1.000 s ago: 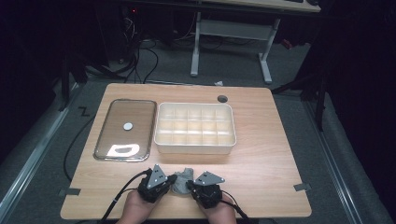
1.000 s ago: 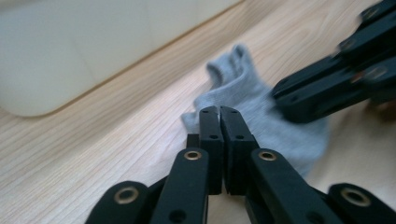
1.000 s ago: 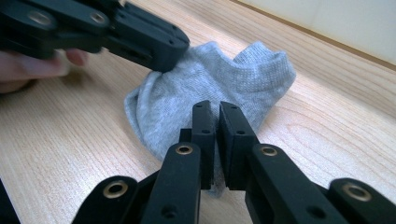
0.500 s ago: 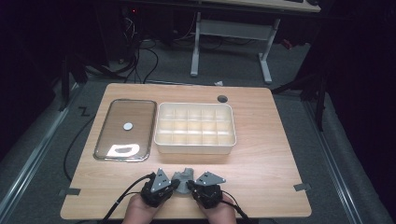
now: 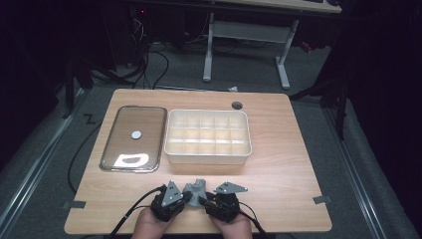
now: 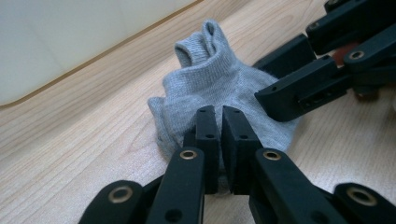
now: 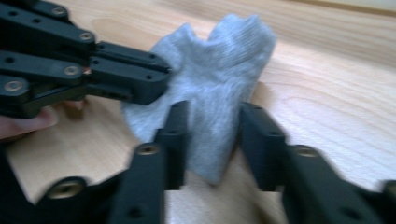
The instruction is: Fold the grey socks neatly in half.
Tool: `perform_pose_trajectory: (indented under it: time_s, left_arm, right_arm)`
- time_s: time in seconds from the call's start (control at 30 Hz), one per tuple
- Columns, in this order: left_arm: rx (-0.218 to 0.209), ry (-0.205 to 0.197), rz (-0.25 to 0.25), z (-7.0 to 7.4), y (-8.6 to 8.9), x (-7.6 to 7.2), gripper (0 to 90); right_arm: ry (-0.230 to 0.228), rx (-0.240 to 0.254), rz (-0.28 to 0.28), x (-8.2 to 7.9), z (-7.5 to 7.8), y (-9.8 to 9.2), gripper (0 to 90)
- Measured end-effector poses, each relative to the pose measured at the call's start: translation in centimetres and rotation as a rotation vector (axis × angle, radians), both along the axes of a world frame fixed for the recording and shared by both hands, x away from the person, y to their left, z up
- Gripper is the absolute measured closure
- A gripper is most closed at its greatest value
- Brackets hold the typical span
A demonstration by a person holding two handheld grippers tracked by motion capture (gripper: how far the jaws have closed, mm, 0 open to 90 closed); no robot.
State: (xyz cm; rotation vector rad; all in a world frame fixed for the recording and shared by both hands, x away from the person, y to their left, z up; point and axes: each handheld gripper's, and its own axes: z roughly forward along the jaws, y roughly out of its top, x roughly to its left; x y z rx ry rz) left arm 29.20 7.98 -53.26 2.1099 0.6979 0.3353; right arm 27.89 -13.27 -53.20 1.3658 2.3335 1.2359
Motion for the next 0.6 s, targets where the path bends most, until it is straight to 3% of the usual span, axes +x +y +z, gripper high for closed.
perform_pose_trajectory:
  time_s: [0.13, 0.2, 0.4, 0.47, 0.53, 0.57, 0.6]
  left_arm:
    - [0.002, -0.003, 0.001, 0.0, 0.0, 0.0, 85.3]
    - [0.003, -0.003, 0.002, 0.0, 0.0, 0.0, 85.3]
    - [0.005, -0.004, -0.001, 0.0, -0.1, 0.0, 85.6]
    - [0.006, -0.003, -0.001, 0.0, -0.1, 0.0, 85.6]
    - [0.007, -0.003, -0.001, 0.0, -0.1, 0.0, 85.6]
    - [0.007, -0.003, -0.001, 0.0, -0.1, 0.0, 85.6]
    - [0.006, -0.003, -0.001, 0.0, -0.1, 0.0, 85.6]
  right_arm:
    - [-0.054, -0.049, 0.010, -0.5, 0.7, 0.5, 80.7]
    - [-0.100, -0.043, 0.025, -1.0, 1.5, 0.8, 81.2]
    - [-0.144, -0.037, 0.067, -1.5, 2.5, 2.0, 81.2]
    - [-0.142, -0.045, 0.085, -1.3, 2.4, 2.4, 79.6]
    - [-0.135, -0.055, 0.085, -1.2, 2.4, 2.4, 74.7]
    - [-0.147, -0.043, 0.071, -1.2, 2.6, 1.8, 66.6]
    - [-0.147, -0.043, 0.071, -1.2, 2.6, 1.8, 66.6]
